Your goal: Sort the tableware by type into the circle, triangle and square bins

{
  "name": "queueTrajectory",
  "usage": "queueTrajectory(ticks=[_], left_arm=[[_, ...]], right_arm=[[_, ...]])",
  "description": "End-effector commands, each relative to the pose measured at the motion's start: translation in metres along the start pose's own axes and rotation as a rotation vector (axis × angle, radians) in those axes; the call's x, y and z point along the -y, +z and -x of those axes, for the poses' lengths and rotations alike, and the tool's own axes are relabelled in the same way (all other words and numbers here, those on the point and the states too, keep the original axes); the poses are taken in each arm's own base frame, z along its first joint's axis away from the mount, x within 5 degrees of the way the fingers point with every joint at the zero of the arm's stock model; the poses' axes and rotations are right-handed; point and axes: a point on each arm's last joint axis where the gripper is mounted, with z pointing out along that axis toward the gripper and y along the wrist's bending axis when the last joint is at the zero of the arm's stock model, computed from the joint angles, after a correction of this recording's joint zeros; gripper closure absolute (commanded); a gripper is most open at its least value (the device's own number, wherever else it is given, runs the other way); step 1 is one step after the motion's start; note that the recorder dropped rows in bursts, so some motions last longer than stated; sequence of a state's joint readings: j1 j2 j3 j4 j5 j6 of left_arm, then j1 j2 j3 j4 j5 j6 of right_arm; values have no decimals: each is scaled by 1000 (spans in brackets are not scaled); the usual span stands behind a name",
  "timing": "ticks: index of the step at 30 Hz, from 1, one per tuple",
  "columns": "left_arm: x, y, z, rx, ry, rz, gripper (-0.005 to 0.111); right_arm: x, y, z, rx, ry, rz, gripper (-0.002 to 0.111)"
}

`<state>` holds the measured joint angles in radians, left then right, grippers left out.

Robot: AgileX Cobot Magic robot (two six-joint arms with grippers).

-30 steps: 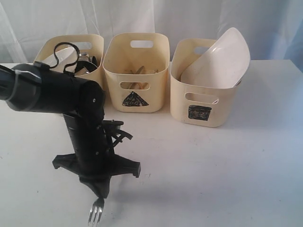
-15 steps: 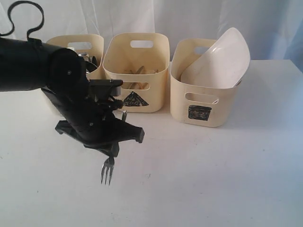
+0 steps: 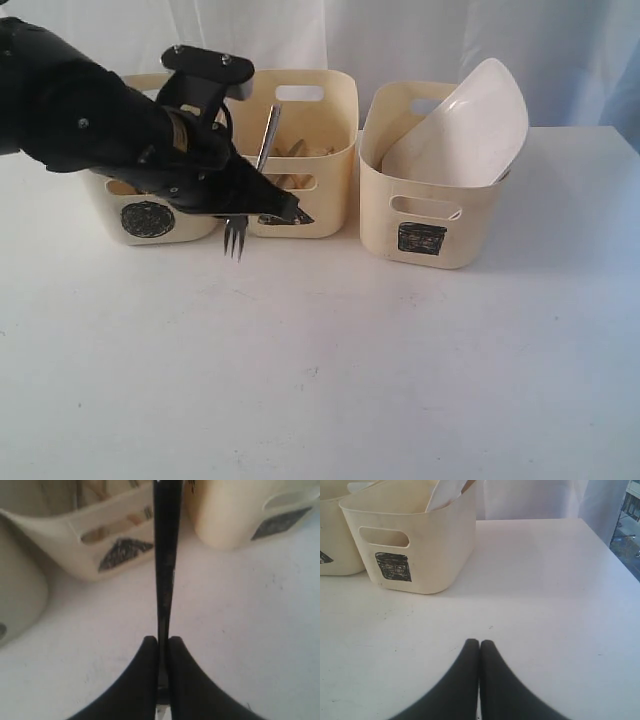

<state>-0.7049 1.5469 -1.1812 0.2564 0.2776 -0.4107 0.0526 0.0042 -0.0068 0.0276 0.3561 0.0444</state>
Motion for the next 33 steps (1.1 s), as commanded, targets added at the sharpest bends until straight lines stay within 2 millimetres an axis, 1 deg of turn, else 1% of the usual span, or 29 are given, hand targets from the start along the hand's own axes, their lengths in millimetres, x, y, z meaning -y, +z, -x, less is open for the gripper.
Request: queueTrajectory(ticks=[1,3,9,12,15,18,21,25,30,33], left_arm=[[-2,-4,18,201,167,21,107],[-10,-3,23,260,171,26,107],[-50,3,35,401,69,63,107],[-58,3,44,528,63,45,107],[-64,9,48,611,8,21,107],[-74,25,46,633,-55,21,107],[-84,44,42,625,-81,31,107],[-91,69,46,622,-90,35,107],[-94,89,59,637,-93,34,107],[-97,96,60,576,-158,37,107]], right_arm=[[0,0,-1,4,7,-3,108],[0,0,-1,4,7,-3,108],[0,0,-1,4,7,-3,108],[0,0,-1,4,7,-3,108],[0,0,-1,4,7,-3,108],[0,0,-1,4,7,-3,108],[0,0,-1,4,7,-3,108],[0,0,-1,4,7,-3,108],[0,0,-1,4,7,-3,108],[0,0,-1,4,7,-3,108]])
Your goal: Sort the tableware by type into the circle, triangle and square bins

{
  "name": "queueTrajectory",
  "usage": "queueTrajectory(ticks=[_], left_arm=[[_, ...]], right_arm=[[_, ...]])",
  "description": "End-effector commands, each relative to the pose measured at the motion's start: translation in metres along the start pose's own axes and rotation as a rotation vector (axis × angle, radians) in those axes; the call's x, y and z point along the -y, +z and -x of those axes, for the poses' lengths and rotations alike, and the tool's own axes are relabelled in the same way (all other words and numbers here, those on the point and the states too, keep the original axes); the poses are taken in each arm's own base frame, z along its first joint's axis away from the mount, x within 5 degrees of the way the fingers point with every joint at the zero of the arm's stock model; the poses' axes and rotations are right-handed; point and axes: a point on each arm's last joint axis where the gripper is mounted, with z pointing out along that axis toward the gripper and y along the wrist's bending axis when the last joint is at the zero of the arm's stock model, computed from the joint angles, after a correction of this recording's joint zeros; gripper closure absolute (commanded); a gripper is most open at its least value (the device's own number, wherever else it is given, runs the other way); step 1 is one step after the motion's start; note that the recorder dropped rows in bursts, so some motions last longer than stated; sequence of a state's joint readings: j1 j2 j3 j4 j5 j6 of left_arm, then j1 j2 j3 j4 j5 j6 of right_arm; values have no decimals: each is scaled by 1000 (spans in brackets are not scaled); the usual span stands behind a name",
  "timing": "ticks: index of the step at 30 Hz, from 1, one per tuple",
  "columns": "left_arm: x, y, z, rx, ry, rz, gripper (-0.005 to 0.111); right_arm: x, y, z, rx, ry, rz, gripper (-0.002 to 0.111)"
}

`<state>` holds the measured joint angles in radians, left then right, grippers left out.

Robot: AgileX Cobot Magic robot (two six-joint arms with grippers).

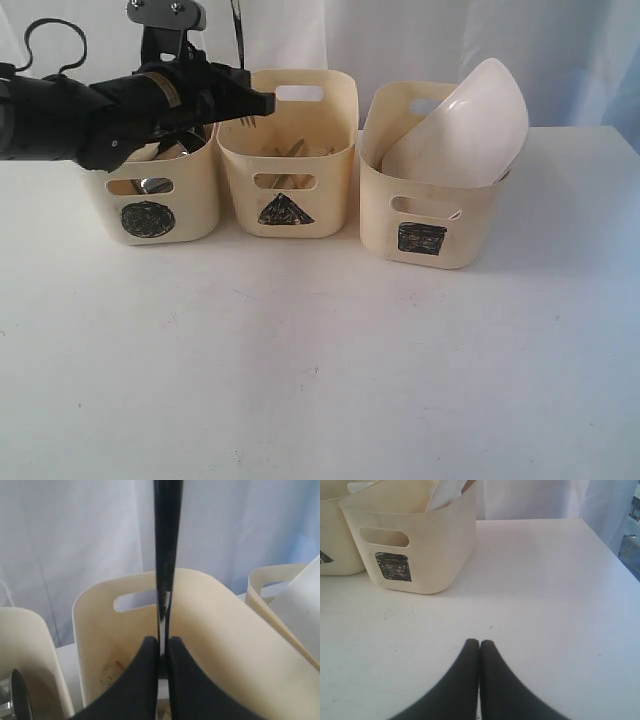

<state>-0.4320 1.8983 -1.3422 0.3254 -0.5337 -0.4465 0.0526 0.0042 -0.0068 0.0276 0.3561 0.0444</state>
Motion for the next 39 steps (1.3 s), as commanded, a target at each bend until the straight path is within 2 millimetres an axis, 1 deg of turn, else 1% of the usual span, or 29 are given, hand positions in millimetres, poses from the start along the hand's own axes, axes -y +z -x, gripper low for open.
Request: queueTrajectory(ticks=[1,4,6,7,8,9,10,11,13,15,16,17,20,22,23,24,26,27,29,30,31,34,35,39], left_arm=[[-4,9,2,-60,-89,34,107],[-4,9,1,-107,-46,41,107],[-3,10,4,-103,-18,22,102],[-2,10,6,-97,-6,10,91],[-1,10,6,-97,-3,7,87],[-1,11,8,-97,-11,4,73],[-1,11,8,-97,-14,4,66],[-1,11,7,-106,-13,10,55],[-4,10,3,-145,-7,32,50],[-6,8,1,-193,-28,68,51],[-8,5,2,-220,-34,93,54],[-10,0,4,-256,-32,125,62],[-18,-24,18,-378,3,239,105],[-20,-44,30,-451,35,304,107],[-21,-51,32,-471,33,324,107],[-22,-62,37,-487,31,343,107],[-20,-77,39,-505,39,338,107],[-18,-90,40,-511,43,324,107],[-13,-110,41,-507,27,295,107],[-10,-122,36,-519,10,274,107],[-7,-133,36,-508,0,255,107],[5,-166,26,-509,20,205,107],[9,-178,18,-512,27,189,107],[23,-219,2,-491,48,134,107]], right_arm=[[0,0,-1,4,7,-3,108],[0,0,-1,4,7,-3,108],[0,0,-1,4,7,-3,108],[0,0,-1,4,7,-3,108],[0,0,-1,4,7,-3,108],[0,0,-1,4,7,-3,108],[0,0,-1,4,7,-3,108],[0,0,-1,4,7,-3,108],[0,0,-1,4,7,-3,108],[0,0,-1,4,7,-3,108],[0,0,-1,4,7,-3,108],[0,0,-1,4,7,-3,108],[0,0,-1,4,7,-3,108],[0,0,-1,4,7,-3,108],[0,0,-1,4,7,-3,108],[0,0,-1,4,7,-3,108],[0,0,-1,4,7,-3,108],[0,0,-1,4,7,-3,108],[0,0,-1,4,7,-3,108],[0,0,-1,4,7,-3,108],[0,0,-1,4,7,-3,108],[0,0,-1,4,7,-3,108],[0,0,-1,4,7,-3,108],[0,0,-1,4,7,-3,108]])
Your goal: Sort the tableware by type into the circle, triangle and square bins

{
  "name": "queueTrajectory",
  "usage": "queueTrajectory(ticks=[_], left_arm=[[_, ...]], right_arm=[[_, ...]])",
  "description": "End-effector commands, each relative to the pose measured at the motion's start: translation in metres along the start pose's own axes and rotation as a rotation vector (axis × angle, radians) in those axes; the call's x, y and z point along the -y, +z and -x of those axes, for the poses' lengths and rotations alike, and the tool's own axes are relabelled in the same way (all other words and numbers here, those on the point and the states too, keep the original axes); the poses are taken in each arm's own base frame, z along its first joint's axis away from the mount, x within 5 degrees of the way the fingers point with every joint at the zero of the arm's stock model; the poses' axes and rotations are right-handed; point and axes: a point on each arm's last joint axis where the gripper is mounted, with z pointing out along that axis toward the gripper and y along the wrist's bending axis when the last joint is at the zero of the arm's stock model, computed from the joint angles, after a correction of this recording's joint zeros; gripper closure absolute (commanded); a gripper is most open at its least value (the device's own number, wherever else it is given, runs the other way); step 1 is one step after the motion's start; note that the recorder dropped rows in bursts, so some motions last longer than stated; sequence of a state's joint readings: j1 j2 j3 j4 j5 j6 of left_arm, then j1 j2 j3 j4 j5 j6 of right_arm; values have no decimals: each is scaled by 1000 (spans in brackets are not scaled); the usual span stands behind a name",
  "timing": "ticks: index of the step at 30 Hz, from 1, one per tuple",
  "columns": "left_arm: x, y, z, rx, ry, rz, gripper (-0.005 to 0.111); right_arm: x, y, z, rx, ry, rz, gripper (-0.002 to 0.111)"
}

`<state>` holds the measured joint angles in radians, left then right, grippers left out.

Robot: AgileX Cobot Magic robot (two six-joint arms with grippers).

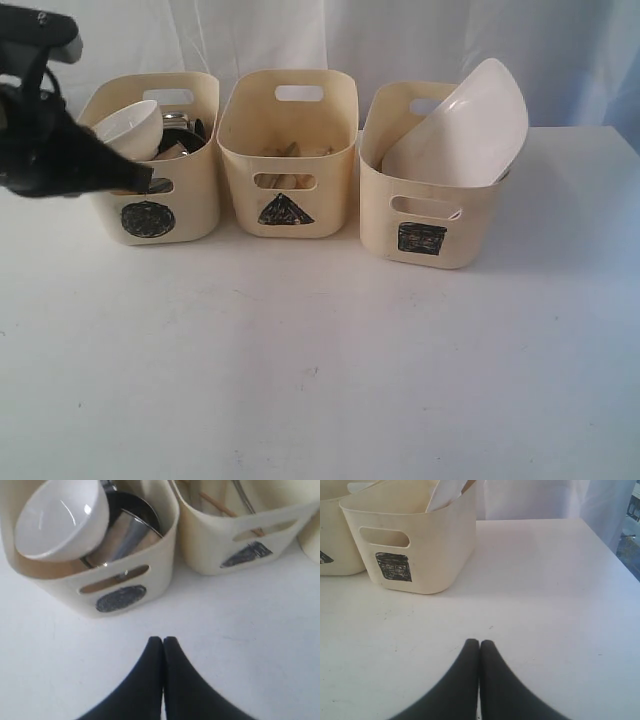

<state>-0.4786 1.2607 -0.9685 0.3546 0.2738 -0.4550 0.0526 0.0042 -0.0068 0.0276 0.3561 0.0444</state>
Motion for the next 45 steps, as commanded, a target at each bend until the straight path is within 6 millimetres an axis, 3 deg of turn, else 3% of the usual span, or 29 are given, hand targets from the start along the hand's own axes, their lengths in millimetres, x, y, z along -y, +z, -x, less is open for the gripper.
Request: queueTrajectory(ticks=[1,5,11,26,31,33,36,39,41,45], left_arm=[[8,-34,-37,33,29,-60,107],[3,-57,-65,25,33,-59,107],[-10,-83,-86,-107,29,18,107],[-16,-89,-88,-111,71,67,107],[-22,-111,-99,-29,34,63,107],[-27,-122,-109,11,-12,67,107],[-36,-139,-146,93,-72,130,107],[-34,-141,-178,131,-49,165,107],[-28,-131,-199,205,-31,181,107],[-26,-114,-223,275,-124,233,107]], right_arm=[[0,0,-1,4,7,-3,108],[0,0,-1,4,7,-3,108],[0,0,-1,4,7,-3,108],[0,0,-1,4,7,-3,108],[0,0,-1,4,7,-3,108],[0,0,-1,4,7,-3,108],[0,0,-1,4,7,-3,108],[0,0,-1,4,7,-3,108],[0,0,-1,4,7,-3,108],[0,0,-1,4,7,-3,108]])
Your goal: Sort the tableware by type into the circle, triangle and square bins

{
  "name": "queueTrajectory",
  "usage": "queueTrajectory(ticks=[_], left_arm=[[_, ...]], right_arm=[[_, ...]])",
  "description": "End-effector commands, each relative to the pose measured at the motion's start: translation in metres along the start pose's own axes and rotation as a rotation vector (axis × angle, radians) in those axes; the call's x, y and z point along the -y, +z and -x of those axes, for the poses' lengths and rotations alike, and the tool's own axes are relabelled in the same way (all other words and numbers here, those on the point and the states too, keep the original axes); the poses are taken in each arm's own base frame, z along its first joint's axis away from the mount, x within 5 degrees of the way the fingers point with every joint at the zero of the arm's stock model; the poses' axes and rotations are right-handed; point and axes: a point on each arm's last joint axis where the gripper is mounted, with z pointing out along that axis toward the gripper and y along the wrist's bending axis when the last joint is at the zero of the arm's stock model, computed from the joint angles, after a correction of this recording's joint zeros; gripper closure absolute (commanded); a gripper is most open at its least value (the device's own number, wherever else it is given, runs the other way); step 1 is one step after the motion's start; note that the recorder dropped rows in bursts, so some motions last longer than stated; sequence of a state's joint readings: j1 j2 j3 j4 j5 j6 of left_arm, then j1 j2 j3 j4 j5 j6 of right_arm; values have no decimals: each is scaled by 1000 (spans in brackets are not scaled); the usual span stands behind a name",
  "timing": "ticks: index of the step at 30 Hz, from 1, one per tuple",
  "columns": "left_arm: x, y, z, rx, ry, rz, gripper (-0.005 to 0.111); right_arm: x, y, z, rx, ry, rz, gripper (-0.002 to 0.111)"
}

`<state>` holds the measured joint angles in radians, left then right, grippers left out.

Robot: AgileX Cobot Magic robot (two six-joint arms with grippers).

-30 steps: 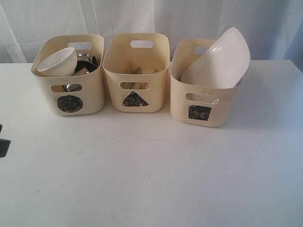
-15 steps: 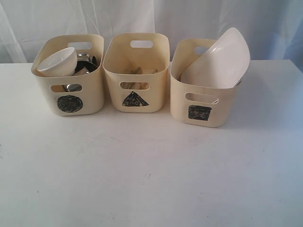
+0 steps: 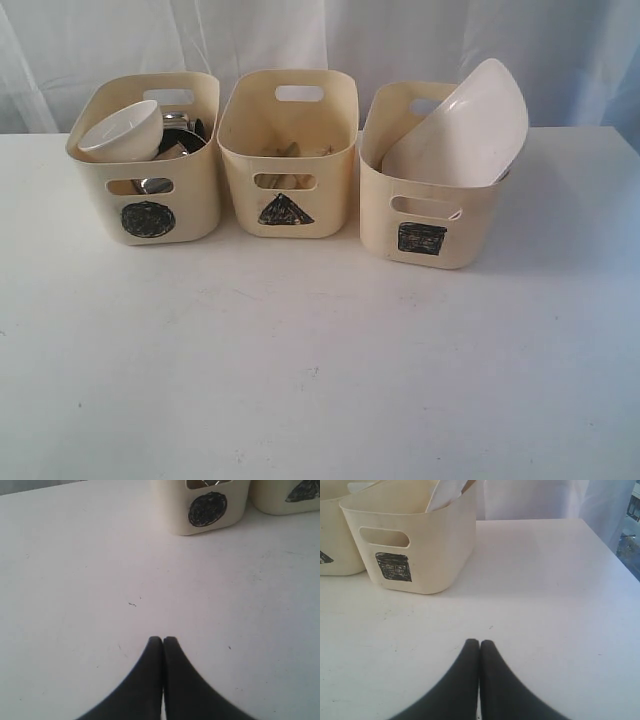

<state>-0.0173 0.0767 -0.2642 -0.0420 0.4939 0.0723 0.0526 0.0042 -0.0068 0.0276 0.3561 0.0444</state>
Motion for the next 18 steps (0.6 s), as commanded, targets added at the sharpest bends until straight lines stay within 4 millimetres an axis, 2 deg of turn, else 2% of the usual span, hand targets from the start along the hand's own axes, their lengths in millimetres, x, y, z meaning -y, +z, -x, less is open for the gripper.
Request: queueTrajectory(ticks=[1,4,14,18], left_arm=[[3,10,-22,35,-67,33,107],[3,19,-36,-4,-95,43,107],[2,35,-61,-30,-156,62,107],[2,35,-58,-1,-150,69,107]], right_arm=[[0,0,-1,4,7,-3,108],[0,0,-1,4,7,-3,108],[0,0,-1,4,7,-3,108],[0,0,-1,4,7,-3,108]])
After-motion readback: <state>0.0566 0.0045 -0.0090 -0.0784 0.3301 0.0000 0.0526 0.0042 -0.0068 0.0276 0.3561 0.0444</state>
